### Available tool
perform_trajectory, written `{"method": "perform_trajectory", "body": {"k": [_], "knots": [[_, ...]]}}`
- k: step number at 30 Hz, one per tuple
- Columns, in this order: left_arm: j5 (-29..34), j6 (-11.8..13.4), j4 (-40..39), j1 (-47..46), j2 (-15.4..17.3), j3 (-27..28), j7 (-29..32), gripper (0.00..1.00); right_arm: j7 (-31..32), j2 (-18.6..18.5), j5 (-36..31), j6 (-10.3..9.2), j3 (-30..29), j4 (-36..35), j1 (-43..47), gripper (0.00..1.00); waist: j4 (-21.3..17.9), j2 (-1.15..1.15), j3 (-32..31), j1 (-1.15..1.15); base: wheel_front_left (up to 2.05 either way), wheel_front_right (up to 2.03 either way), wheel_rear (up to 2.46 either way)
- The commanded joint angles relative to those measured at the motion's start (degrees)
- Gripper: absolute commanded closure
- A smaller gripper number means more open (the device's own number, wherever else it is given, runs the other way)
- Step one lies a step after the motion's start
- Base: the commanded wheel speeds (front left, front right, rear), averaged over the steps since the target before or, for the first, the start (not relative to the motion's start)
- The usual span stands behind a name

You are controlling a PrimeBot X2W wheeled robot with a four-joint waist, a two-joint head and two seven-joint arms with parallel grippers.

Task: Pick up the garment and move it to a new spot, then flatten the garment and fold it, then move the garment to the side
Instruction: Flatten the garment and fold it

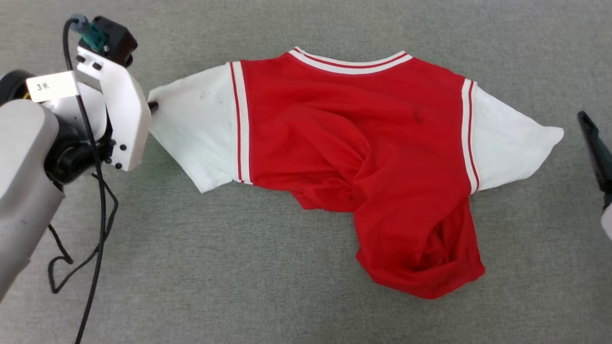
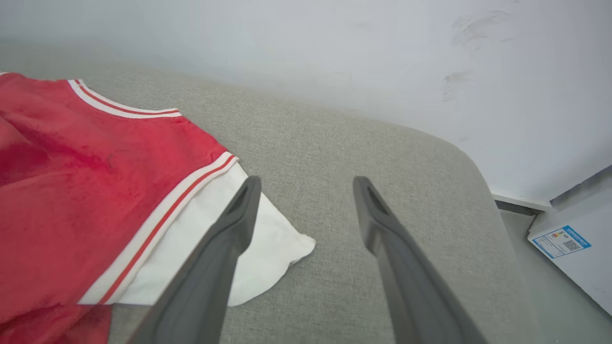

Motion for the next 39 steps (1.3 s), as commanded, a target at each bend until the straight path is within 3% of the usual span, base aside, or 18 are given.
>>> {"method": "perform_trajectory", "body": {"k": [1, 8, 16, 24, 34, 35, 36, 37, 39], "knots": [[0.4, 0.0, -1.1, -0.6, 1.2, -0.4, -1.5, 1.0, 2.8, -2.1, 1.4, -0.06, 0.8, 0.0, -1.6, 0.0, 1.0, 0.0, -0.8, 0.0, 0.0, 0.0, 0.0], [0.7, 0.0, -6.0, -1.0, 3.4, -2.0, -4.7, 1.0, 22.3, -12.6, 11.7, -0.07, 7.8, 1.8, -6.3, 0.0, 3.3, 0.0, -0.8, 0.0, 0.0, 0.0, 0.0], [1.2, 0.0, -9.0, -2.2, 2.8, -3.2, -6.1, 1.0, 40.2, -16.7, 17.7, -0.06, 13.4, 7.5, -15.9, 0.0, 6.1, 0.0, 1.8, 0.0, 0.0, 0.0, 0.0], [1.6, 0.0, -9.9, -4.5, 1.9, -4.1, -7.2, 1.0, 44.6, -14.4, 16.7, -0.06, 17.5, 15.6, -22.3, 0.0, 8.2, 0.0, 5.2, 0.0, 0.0, 0.0, 0.0], [0.9, 0.0, -8.7, -5.9, 1.5, -5.2, -8.7, 1.0, 44.5, -12.6, 20.0, 0.06, 25.7, 21.9, -18.2, 0.0, 9.0, 0.0, 6.8, 0.0, 0.0, 0.0, 0.0], [1.0, 0.0, -8.5, -6.0, 1.5, -5.4, -8.8, 1.0, 44.1, -12.7, 20.2, 0.05, 25.9, 22.2, -18.4, 0.51, 8.9, 0.0, 6.7, 0.0, 0.0, 0.0, 0.0], [0.9, 0.0, -8.3, -6.0, 1.6, -5.6, -8.8, 1.0, 43.4, -12.9, 20.2, 0.05, 25.9, 22.3, -18.8, 0.89, 8.8, 0.0, 6.6, 0.0, 0.0, 0.0, 0.0], [0.7, 0.0, -8.1, -6.0, 1.6, -5.7, -9.0, 1.0, 42.9, -13.0, 20.4, 0.04, 26.0, 22.4, -19.3, 1.0, 8.7, 0.0, 6.4, 0.0, 0.0, 0.0, 0.0], [0.6, 0.0, -7.9, -5.9, 1.6, -5.9, -9.2, 1.0, 42.4, -13.2, 20.2, 0.04, 26.1, 22.5, -19.8, 1.0, 8.6, 0.0, 6.2, 0.0, 0.0, 0.0, 0.0]]}}
